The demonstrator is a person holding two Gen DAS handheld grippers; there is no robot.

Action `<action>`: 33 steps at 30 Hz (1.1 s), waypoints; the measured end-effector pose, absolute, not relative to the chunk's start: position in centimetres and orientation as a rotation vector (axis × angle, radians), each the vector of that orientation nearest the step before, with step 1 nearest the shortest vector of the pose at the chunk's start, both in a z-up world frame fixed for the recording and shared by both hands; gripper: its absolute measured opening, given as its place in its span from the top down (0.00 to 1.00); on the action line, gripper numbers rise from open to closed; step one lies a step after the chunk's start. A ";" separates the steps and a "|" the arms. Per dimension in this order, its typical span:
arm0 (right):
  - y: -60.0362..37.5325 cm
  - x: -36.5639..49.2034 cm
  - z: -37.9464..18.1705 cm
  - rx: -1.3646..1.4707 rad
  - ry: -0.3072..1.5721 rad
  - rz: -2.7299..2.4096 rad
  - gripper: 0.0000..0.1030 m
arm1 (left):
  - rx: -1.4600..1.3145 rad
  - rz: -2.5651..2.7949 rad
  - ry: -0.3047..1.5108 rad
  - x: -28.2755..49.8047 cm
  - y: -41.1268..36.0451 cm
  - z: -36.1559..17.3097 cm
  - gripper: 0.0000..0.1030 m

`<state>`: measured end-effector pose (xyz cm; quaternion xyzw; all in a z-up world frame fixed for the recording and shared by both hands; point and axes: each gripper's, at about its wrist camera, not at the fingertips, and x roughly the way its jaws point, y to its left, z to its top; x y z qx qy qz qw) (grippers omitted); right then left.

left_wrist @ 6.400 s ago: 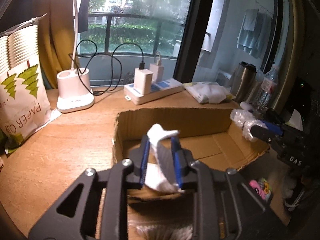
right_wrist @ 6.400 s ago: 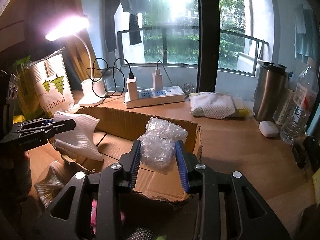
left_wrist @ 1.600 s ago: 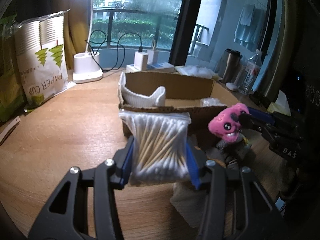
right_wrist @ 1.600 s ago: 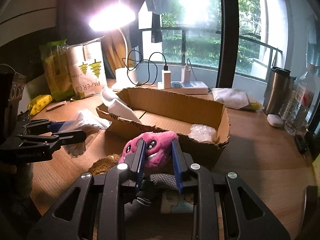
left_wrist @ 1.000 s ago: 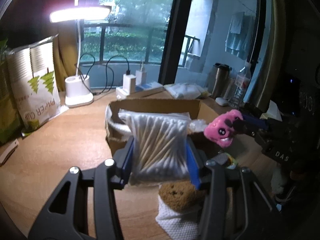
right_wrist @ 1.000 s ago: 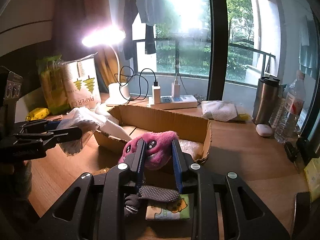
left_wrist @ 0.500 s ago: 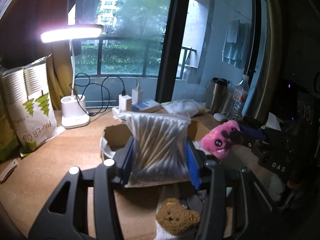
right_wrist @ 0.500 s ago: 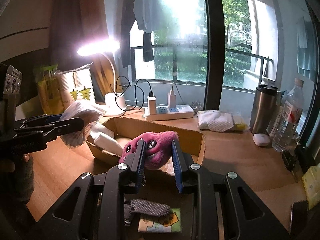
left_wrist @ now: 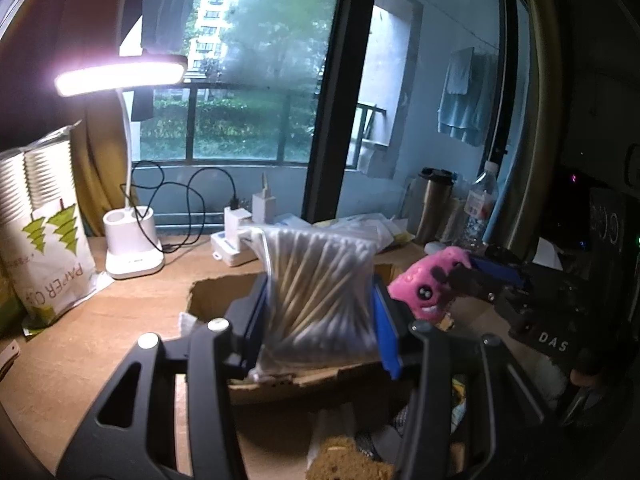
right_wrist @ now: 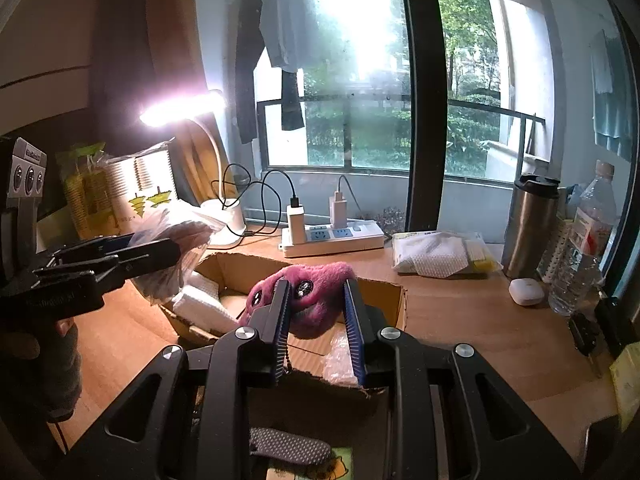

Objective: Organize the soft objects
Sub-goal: 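Lift the swab bag with the left tool while the right tool carries the pink plush over the box, then open the left tool to drop the swabs while the right tool releases the plush into the box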

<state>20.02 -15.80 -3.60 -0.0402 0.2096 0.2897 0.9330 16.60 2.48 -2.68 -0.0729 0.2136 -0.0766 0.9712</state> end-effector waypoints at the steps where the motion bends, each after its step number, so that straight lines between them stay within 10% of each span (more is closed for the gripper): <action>1: -15.7 20.3 -3.7 -0.081 0.431 0.594 0.73 | -0.148 -0.155 0.437 17.0 2.5 -2.9 0.53; 33: -13.7 24.6 -7.6 -0.061 0.550 0.620 0.73 | -0.218 -0.177 0.584 21.9 2.9 -7.4 0.48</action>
